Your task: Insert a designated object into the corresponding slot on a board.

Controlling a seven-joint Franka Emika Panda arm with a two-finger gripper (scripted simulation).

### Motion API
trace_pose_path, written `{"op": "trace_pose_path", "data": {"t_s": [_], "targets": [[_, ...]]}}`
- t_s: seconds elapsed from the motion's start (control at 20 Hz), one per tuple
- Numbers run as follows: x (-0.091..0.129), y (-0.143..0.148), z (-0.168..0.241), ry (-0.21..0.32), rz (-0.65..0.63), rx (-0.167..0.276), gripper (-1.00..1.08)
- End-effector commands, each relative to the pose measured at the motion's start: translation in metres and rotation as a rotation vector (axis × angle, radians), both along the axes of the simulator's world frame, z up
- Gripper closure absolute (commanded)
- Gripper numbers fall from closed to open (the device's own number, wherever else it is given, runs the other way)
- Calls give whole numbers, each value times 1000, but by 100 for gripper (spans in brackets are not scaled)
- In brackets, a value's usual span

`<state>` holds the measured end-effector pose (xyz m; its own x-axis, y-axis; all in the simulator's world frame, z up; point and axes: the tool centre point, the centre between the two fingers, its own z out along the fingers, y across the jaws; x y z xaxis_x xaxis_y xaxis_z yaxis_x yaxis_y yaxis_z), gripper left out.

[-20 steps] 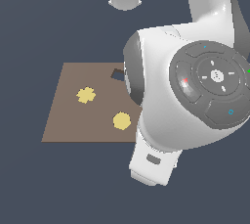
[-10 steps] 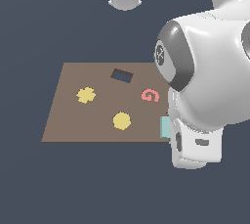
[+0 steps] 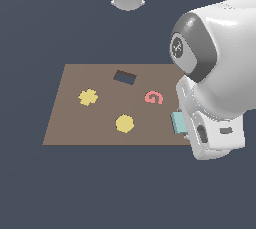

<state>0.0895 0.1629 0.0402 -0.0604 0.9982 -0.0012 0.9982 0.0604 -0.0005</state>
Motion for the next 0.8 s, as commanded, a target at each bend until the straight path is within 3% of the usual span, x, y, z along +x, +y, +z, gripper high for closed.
{"op": "trace_pose_path", "data": {"t_s": [0.0,0.45,0.5,0.75], "targets": [[-2,2,0,-1,13,0,108],[-2,1,-10,-1,15,0,108],[-2,1,-10,-1,15,0,-92],[-2,1,-10,-1,15,0,-92]]}}
